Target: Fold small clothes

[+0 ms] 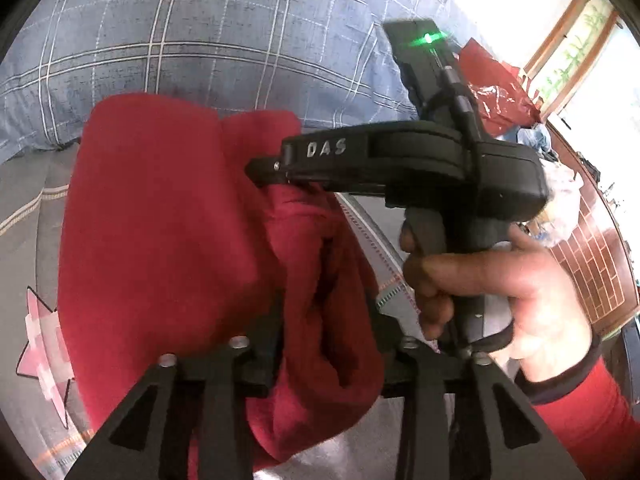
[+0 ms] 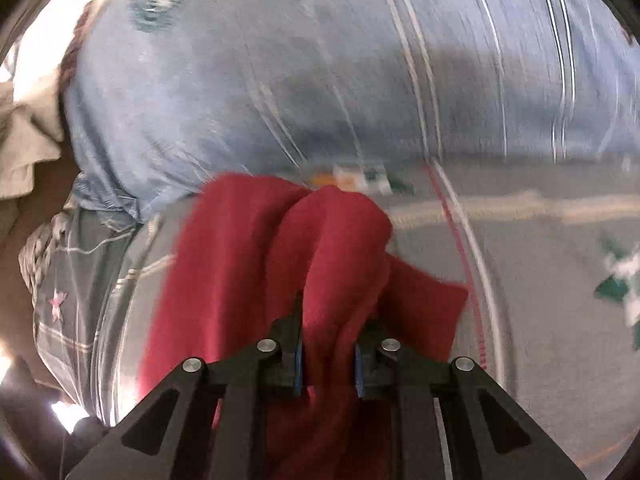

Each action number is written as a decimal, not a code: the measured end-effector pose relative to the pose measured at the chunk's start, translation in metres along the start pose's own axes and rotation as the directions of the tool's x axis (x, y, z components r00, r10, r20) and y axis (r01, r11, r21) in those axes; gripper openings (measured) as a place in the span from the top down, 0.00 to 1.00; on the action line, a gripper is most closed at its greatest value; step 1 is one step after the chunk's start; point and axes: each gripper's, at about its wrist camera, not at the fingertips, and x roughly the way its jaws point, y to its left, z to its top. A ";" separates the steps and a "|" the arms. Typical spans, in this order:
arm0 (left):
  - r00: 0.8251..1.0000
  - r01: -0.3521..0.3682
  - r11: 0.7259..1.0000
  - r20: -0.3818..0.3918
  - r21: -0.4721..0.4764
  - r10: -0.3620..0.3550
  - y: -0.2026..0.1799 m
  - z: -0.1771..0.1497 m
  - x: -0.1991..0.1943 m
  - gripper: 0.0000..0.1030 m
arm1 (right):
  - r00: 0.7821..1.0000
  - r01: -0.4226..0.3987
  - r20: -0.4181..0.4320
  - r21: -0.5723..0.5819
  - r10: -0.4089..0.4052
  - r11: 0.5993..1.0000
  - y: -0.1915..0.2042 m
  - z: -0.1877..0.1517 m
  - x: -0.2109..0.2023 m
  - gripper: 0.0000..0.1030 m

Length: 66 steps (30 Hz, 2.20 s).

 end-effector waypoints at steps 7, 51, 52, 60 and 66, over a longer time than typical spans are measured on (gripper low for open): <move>0.994 -0.069 0.994 0.093 0.085 0.061 0.009 -0.010 -0.074 0.29 | 0.994 0.009 0.111 -0.010 -0.007 1.000 0.014 -0.011 -0.062 0.59; 0.972 -0.215 0.968 0.071 -0.131 0.225 0.088 0.003 -0.010 0.17 | 0.995 0.003 0.104 0.002 -0.003 1.000 0.005 -0.058 -0.040 0.28; 0.976 -0.198 0.970 0.067 -0.143 0.209 0.092 0.004 -0.008 0.17 | 0.995 0.001 0.101 0.006 -0.002 1.000 0.004 -0.058 -0.039 0.28; 0.990 -0.116 0.967 0.046 -0.229 0.130 0.116 0.013 0.015 0.12 | 0.995 -0.073 0.072 0.062 0.069 0.995 -0.010 -0.057 -0.024 0.24; 0.991 -0.091 0.973 0.075 -0.214 0.109 0.121 0.016 0.018 0.36 | 0.996 -0.033 0.082 -0.057 0.038 0.998 0.018 -0.047 -0.017 0.55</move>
